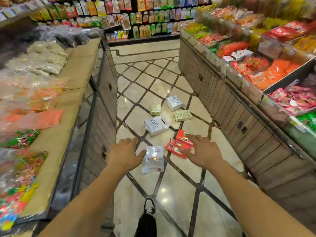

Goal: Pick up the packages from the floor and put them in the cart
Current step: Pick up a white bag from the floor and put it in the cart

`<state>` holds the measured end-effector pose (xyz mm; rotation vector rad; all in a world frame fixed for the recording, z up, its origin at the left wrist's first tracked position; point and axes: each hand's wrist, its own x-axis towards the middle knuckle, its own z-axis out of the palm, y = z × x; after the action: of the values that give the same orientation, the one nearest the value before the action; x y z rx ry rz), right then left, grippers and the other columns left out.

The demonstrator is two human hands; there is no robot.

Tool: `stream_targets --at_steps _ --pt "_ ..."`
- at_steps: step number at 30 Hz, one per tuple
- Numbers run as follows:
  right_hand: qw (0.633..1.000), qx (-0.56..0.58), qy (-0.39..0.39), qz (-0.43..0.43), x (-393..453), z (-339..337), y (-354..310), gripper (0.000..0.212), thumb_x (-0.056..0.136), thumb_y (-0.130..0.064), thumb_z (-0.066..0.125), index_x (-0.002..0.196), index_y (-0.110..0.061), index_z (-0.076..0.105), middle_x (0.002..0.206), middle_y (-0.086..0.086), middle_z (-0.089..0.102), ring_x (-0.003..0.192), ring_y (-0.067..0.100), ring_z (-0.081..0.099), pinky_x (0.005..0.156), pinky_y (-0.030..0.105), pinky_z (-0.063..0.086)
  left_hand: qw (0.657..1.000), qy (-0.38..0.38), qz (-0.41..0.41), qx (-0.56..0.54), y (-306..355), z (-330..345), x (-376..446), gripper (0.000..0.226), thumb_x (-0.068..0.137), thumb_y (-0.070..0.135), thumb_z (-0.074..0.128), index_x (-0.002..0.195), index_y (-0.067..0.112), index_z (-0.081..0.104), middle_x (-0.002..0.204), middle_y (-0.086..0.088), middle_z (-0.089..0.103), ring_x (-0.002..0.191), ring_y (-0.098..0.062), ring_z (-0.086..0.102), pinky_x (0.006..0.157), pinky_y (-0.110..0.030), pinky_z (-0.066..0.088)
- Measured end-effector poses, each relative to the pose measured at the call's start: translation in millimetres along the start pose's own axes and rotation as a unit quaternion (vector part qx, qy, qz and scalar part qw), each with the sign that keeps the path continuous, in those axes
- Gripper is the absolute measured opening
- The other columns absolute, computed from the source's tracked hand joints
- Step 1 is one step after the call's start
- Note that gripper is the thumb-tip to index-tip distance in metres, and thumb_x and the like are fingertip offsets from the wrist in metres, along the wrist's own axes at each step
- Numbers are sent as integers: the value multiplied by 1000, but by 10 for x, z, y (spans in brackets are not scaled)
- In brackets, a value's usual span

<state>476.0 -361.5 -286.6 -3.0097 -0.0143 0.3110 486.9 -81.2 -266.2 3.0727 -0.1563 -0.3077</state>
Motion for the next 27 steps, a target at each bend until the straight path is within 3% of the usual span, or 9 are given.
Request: stream_targets --at_steps 7,11,14,18,20,22,23,25,27 --pt "999 -30 -40 -8 1549 159 22 84 95 -80 33 164 -32 28 165 0 42 143 28 48 107 40 44 999 -46 1 -3 -210 359 1683 73 99 64 42 159 22 36 149 -4 54 136 -27 50 107 -41 41" --pt "997 28 -73 8 2573 310 -68 79 96 -77 36 160 -32 36 160 0 48 143 26 49 107 37 43 994 -106 -21 -17 -400 569 2714 72 100 64 41 159 23 35 149 -2 53 136 -25 49 106 -39 40" --pt "992 77 -96 12 3343 664 -149 89 88 -86 27 159 -34 38 158 -2 50 142 24 50 106 40 45 987 -153 -39 -34 -566 839 3392 71 100 65 39 159 24 35 150 -2 52 137 -24 48 105 -39 40" --pt "964 214 -140 80 4111 1526 -252 78 93 -79 45 158 -37 39 160 -7 48 146 21 46 113 40 41 968 -212 -100 -95 -795 1556 4095 75 98 67 43 160 26 35 154 -2 51 138 -25 50 109 -39 44" --pt "946 260 -173 93 4441 2094 -256 81 85 -88 39 154 -46 42 155 -10 52 144 22 49 113 45 44 959 -235 -121 -107 -861 2096 4395 71 97 68 44 155 27 43 151 -2 54 130 -26 57 104 -41 48" --pt "936 284 -192 85 4748 2790 -225 82 77 -100 26 144 -56 46 138 -9 63 130 24 61 102 47 52 943 -255 -161 -143 -907 2716 4669 66 96 67 49 150 29 49 148 -2 57 125 -26 62 100 -40 51" --pt "937 277 -194 88 4910 3144 -179 87 76 -101 20 142 -53 49 129 -8 66 121 24 65 95 45 55 933 -265 -186 -160 -924 3092 4814 69 92 70 50 149 31 50 145 -1 60 124 -25 63 101 -40 52" --pt "940 242 -219 100 5209 3824 -93 82 85 -91 31 148 -41 47 126 -4 65 117 25 65 91 42 54 913 -275 -231 -191 -973 3915 5068 84 78 82 48 147 33 53 139 0 65 123 -26 64 105 -43 50" --pt "934 243 -242 105 5423 4500 0 71 96 -75 45 156 -40 37 137 -3 60 126 24 60 97 42 52 901 -272 -255 -222 -989 4715 5267 81 79 79 55 141 27 60 134 -5 69 122 -28 65 103 -38 48"
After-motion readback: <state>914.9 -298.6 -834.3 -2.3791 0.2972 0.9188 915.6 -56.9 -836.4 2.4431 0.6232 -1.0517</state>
